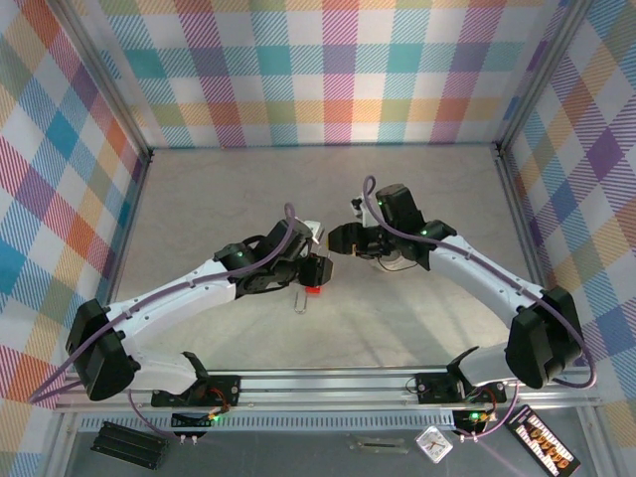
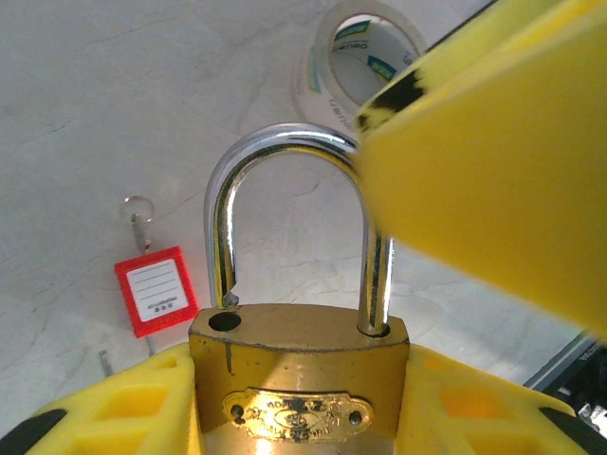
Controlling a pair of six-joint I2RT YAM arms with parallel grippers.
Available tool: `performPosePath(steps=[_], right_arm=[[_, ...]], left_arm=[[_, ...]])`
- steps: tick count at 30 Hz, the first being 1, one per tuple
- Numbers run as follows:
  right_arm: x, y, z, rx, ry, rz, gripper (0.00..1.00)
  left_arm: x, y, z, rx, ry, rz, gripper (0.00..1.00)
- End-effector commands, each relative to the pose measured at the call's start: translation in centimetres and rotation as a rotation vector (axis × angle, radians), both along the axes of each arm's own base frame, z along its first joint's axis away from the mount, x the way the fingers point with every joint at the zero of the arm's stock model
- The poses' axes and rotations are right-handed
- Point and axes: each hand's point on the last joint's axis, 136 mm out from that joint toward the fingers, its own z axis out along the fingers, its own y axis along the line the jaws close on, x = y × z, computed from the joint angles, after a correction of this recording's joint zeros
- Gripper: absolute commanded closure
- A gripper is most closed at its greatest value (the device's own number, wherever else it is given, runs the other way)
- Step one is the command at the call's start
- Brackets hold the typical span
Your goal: Unlock with the key
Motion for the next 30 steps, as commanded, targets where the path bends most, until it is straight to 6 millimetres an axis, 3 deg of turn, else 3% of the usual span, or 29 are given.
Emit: performPosePath(steps=[1,5,13,19,23,30], right_arm=[[-0.3,0.9,-0.5,0.021,0.016,0.024,0.47],[-0.6,1.5,-0.9,0.019,0.028,0.038,0.55],[-0.2,0.5,-0.7,-0.054,0.008,-0.006,0.99],[1.2,-1.3,-0.3,-0.108,-0.022,-0.069,1.00],[1.4,-1.5,0.6,-0.089,-0.064,-0.053,1.00],[1.0,-2.1,0.9,-0.084,-0.087,-0.022,1.00]], left_arm=[[0.7,-1.9,2.8,-0.061,-0.080,-0.033,1.00],[0.5,-2.2,2.8,-0.064,-0.084,-0.041,1.00],[-0.1,-1.6,1.8,-0.033,-0.068,-0.050,1.00],[-1.0,0.0,-0.3,0.022,-0.045,-0.038,1.00],[-2.3,0.5,-1.5,0.022,-0.031,-0.071,1.00],[-3.3,0.9,-1.2,-0.021,-0.045,-0.101,0.98]])
